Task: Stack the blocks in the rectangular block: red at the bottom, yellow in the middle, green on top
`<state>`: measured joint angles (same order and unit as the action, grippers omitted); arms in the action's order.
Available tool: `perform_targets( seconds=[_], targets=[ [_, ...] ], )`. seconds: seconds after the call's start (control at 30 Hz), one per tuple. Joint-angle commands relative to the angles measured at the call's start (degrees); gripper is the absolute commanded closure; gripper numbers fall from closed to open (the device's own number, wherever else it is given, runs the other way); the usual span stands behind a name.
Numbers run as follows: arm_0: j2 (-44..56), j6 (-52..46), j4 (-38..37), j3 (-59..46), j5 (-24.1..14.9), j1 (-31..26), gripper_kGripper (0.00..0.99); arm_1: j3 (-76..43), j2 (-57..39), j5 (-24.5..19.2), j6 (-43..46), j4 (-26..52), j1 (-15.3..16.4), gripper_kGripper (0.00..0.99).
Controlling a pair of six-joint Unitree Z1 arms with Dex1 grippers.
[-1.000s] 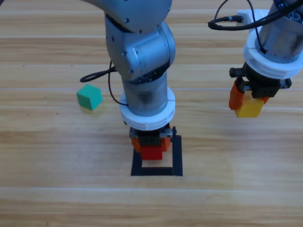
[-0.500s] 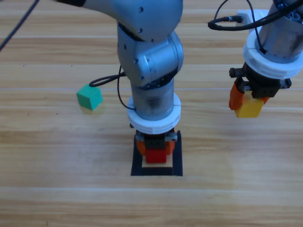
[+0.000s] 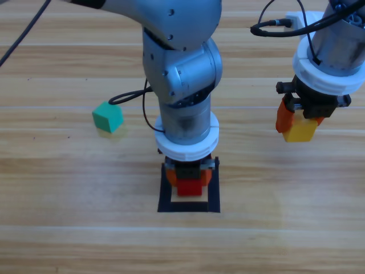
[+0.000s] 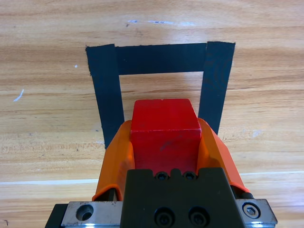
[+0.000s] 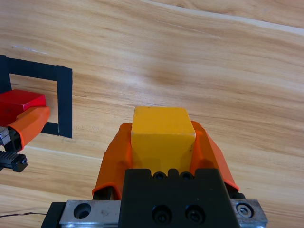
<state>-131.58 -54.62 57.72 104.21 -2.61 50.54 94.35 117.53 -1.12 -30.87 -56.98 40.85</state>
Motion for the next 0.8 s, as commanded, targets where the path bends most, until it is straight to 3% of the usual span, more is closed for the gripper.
perform_targets(
  seconds=[0.03, 0.8],
  targets=[
    [-3.78, -0.4, 0.47, 1.52, -0.82, 1.67, 0.99, 0.05, 3.06, -0.46, 0.11, -0.5, 1.25, 0.99],
    [-4.13, -0.31, 0.73, 0.65, -1.08, 1.76, 0.99, 0.13, 3.32, -0.02, 0.11, -0.5, 1.25, 0.99]
  ],
)
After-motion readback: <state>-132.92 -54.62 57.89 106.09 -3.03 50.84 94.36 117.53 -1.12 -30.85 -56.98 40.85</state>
